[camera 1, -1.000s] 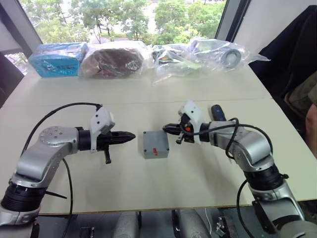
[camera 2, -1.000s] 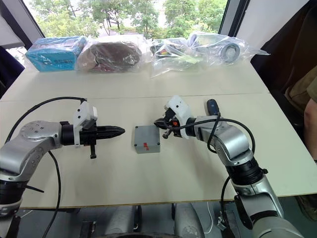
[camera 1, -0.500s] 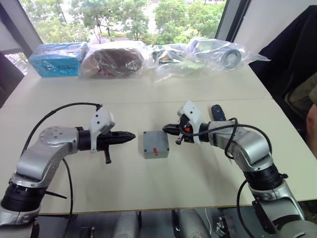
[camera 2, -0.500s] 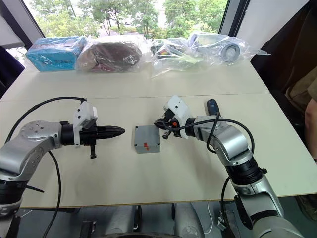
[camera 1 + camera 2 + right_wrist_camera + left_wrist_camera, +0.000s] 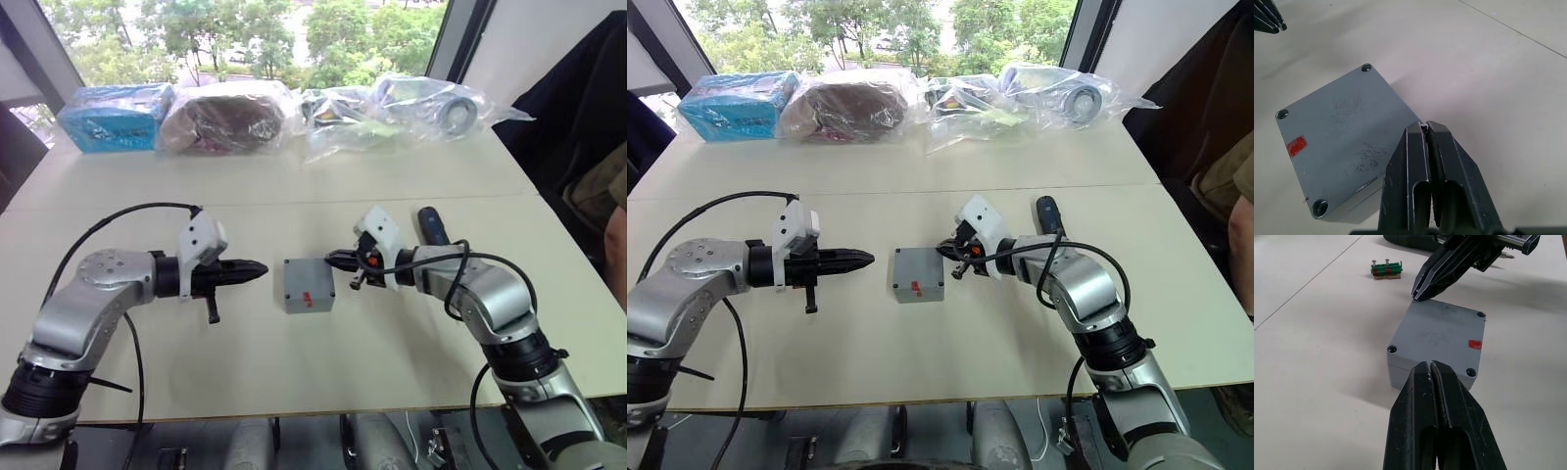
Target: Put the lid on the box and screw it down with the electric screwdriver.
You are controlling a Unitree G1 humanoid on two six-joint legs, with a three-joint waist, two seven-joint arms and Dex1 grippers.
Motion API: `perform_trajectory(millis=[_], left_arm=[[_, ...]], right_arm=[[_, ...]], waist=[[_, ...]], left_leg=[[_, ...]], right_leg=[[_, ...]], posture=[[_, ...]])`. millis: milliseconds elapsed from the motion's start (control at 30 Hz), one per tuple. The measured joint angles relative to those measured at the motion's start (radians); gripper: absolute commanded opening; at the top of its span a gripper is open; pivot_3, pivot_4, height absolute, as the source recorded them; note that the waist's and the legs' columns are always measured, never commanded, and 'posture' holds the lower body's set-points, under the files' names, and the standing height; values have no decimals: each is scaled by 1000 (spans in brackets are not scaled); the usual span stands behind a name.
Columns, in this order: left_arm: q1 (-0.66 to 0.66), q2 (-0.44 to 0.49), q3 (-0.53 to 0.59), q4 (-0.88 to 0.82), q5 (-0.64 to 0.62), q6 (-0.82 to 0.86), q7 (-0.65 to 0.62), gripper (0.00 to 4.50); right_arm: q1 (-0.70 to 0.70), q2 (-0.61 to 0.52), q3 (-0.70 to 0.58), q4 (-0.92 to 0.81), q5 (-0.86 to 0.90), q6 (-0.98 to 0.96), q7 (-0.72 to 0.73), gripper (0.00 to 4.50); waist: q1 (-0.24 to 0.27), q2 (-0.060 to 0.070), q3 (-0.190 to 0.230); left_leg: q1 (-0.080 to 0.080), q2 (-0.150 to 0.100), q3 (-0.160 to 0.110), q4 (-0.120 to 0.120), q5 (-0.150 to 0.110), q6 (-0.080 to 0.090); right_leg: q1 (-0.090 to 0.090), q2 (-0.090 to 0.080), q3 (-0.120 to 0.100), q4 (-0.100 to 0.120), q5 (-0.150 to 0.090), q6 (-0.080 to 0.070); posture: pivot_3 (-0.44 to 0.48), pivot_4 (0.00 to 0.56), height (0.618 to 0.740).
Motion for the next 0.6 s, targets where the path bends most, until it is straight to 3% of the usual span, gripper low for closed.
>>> perform_trajectory(millis=[33,233,333,367,600], left_arm=[[0,0,0,0,0,0,0,0],[0,0,0,0,0,0,-1,0],[-6,0,-1,0,-1,1,-3,0],[-10,0,-1,0,-2,2,-4,0],[-75,-26,-6,-7,-30,15,-6,0]], right_arm=[[4,0,0,0,1,-6,6,768],[24,-9,-5,-8,4,-13,29,3278],[31,-46,-13,-31,6,-9,37,4228],[31,-57,-21,-35,8,-7,40,4390],[-92,-187,-160,-30,33,153,7,4390]], waist=[[0,0,0],[0,0,0],[0,0,0],[0,0,0],[1,1,2]], left_leg=[[0,0,0,0,0,0],[0,0,0,0,0,0],[0,0,0,0,0,0],[0,0,0,0,0,0],[0,0,1,2,0,0]], right_leg=[[0,0,0,0,0,0],[0,0,0,0,0,0],[0,0,0,0,0,0],[0,0,0,0,0,0],[0,0,1,0,0,0]], posture=[[0,150,740],[0,150,740],[0,150,740],[0,150,740],[0,150,740]])
